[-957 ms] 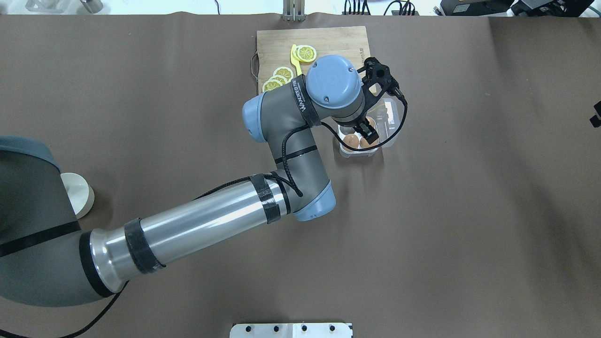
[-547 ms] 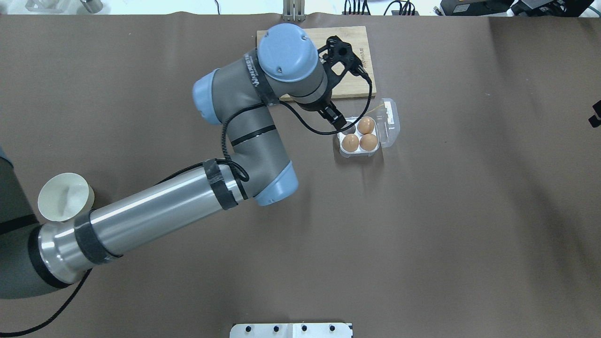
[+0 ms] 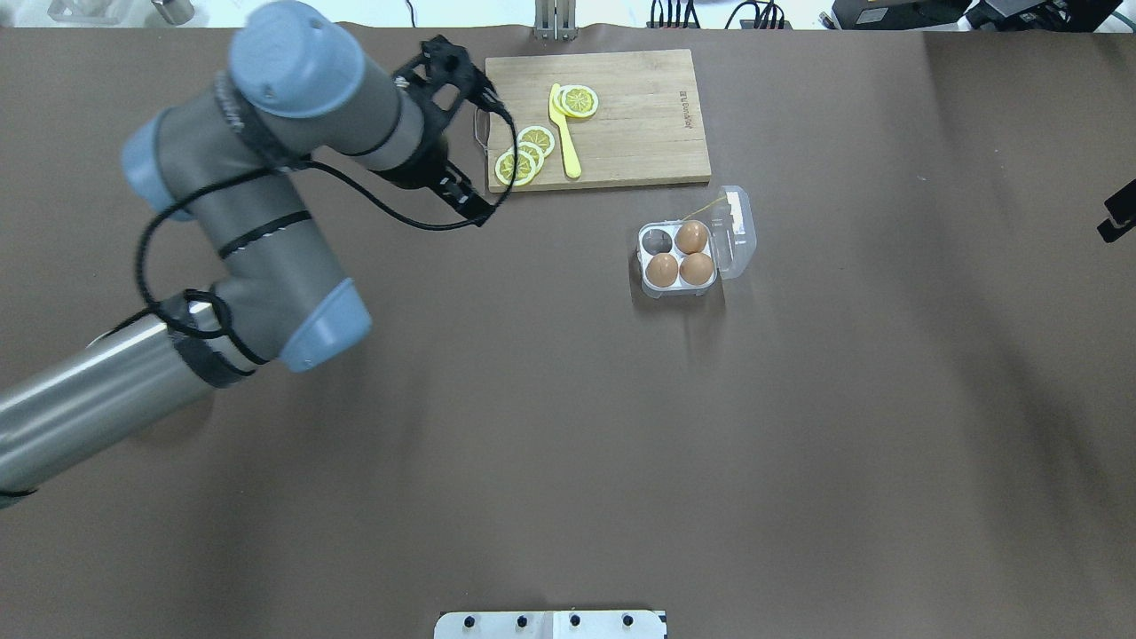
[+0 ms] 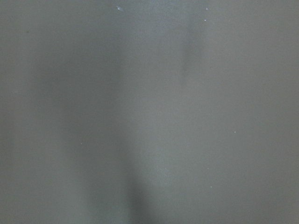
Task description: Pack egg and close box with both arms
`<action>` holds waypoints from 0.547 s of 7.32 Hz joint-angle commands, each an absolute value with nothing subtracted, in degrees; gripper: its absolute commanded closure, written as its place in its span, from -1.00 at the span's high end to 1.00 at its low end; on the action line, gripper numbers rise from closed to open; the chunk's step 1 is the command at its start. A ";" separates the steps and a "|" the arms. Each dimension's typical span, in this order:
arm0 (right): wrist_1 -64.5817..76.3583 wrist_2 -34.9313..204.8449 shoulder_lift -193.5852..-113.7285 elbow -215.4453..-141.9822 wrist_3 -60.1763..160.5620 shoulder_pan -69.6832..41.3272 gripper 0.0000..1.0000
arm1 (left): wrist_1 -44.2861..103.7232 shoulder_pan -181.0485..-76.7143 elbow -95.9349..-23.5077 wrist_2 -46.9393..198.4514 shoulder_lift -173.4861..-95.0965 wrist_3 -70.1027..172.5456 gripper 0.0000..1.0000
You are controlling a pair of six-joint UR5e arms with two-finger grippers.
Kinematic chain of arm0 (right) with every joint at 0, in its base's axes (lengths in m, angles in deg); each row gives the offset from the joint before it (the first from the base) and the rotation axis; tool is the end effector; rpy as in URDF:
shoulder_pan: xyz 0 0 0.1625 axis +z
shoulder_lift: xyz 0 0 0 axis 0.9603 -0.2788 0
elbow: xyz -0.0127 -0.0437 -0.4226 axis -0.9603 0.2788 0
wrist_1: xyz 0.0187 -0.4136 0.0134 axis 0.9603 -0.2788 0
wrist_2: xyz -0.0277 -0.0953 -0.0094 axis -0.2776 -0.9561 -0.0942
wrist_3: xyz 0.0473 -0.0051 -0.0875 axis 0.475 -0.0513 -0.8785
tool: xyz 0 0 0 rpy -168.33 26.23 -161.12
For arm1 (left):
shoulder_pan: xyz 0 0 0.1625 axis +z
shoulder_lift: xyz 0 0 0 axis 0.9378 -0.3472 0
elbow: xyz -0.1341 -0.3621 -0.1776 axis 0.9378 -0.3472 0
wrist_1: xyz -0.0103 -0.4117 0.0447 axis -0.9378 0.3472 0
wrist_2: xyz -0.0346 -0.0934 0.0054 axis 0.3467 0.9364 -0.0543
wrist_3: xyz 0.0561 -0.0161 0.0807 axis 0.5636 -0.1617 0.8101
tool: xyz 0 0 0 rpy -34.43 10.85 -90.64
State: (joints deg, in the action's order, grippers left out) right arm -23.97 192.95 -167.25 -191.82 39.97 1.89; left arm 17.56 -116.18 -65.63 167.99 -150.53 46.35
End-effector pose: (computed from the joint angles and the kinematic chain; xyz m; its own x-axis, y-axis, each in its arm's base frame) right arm -0.0621 -0.5187 0.4982 0.7368 -0.1460 0.6602 0.1661 0.9856 0.0326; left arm 0.3923 -0.5486 0.2075 0.5330 0.6909 -0.4884 -0.2101 0.6673 0.7146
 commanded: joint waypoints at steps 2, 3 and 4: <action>-23.89 192.80 -167.00 -192.24 40.37 0.64 0.99 | 16.27 -127.22 -72.28 175.30 -136.80 46.70 0.92; -23.89 192.63 -166.38 -192.68 40.63 -1.02 0.99 | 17.14 -130.04 -73.07 176.81 -132.84 46.79 0.92; -23.89 192.89 -164.12 -192.68 41.07 -2.52 0.98 | 21.76 -131.63 -72.99 176.92 -128.19 47.05 0.92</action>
